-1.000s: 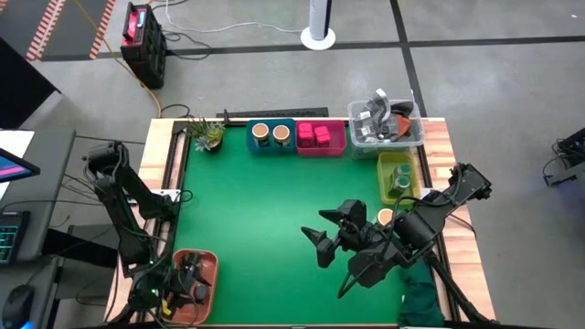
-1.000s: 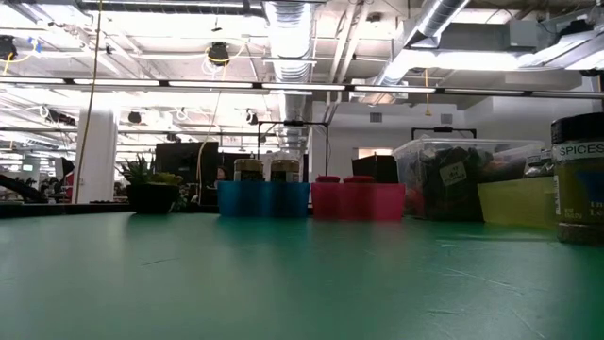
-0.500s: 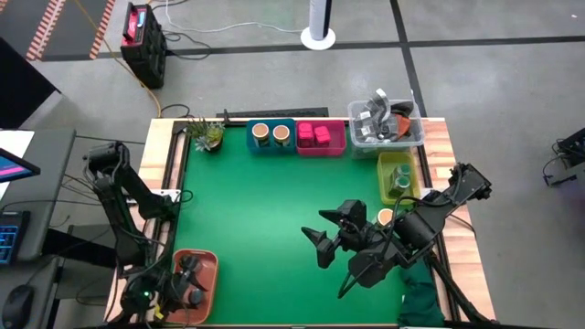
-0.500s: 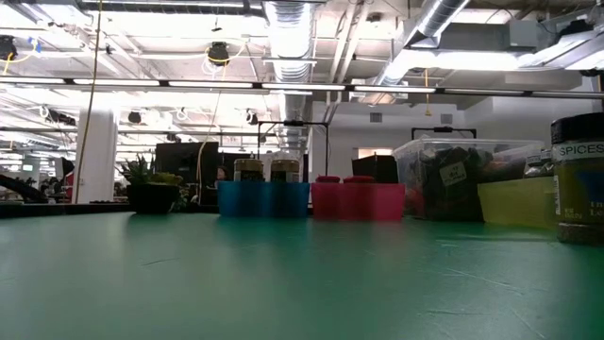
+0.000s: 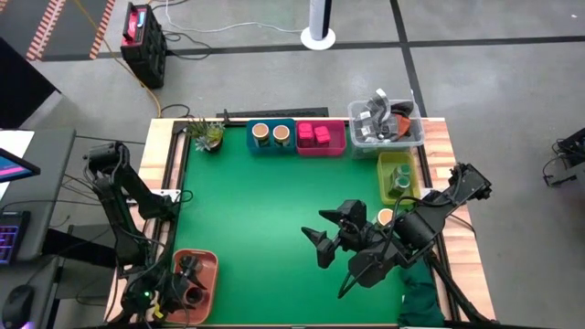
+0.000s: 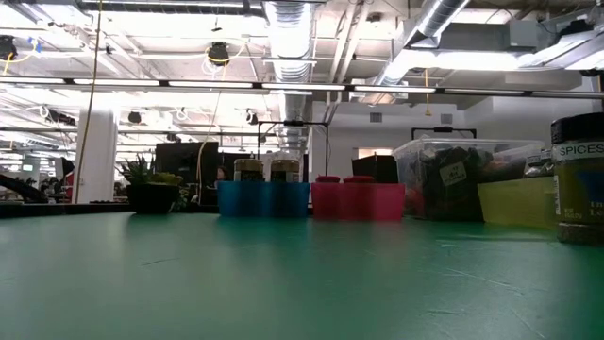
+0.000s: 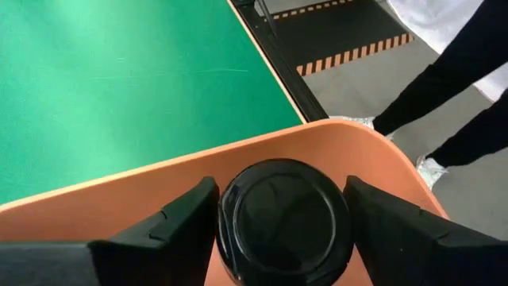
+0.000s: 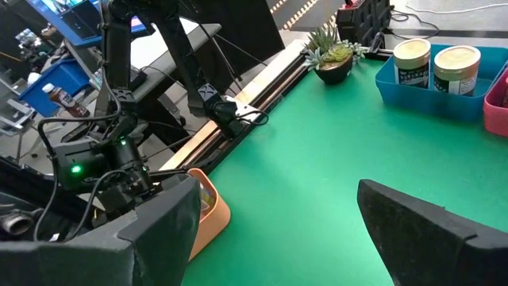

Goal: Sort spices by type
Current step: Adjust the orange spice bottle in the orange bin, then put the black spice bottle into the orange bin

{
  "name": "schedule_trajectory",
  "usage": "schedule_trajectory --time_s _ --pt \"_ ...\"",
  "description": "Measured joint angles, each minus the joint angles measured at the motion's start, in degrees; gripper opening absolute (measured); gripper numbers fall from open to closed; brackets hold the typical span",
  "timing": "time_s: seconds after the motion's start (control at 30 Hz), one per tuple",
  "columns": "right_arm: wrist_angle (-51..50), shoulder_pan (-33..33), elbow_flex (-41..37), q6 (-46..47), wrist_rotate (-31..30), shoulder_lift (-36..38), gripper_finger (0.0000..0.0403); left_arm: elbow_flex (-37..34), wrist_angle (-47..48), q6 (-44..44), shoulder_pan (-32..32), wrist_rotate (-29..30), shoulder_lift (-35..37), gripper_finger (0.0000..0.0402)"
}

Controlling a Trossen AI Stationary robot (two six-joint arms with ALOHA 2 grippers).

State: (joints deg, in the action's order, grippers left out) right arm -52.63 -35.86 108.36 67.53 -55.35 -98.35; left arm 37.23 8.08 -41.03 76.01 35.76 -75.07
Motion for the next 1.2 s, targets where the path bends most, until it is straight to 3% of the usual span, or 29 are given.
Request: schedule_trajectory --time_s 0.37,0.63,0.9,1.03,1.2 --pt "-1.2 0.0 0.0 1.9 1.4 0.0 0.0361 0.0 0.2 -0.4 0.0 -1.2 4.5 0.0257" --pt "-21.4 0.7 0.0 15.8 15.8 -0.3 0.0361 0.0 1.7 -1.4 -0.5 -1.2 12.5 0.0257" --pt "-35.9 1.8 -0.5 25.3 28.9 -0.3 0.0361 0.0 6.5 -8.0 -7.2 -0.7 20.4 0.0256" --pt "-35.9 3.0 -4.4 19.9 34.4 -0.4 0.0361 0.0 10.6 -13.6 -11.9 -0.5 23.0 0.0256" --pt "-31.2 2.5 -9.1 1.4 38.5 -0.4 0.0361 0.0 13.0 -16.1 -15.8 -2.6 25.4 0.0256"
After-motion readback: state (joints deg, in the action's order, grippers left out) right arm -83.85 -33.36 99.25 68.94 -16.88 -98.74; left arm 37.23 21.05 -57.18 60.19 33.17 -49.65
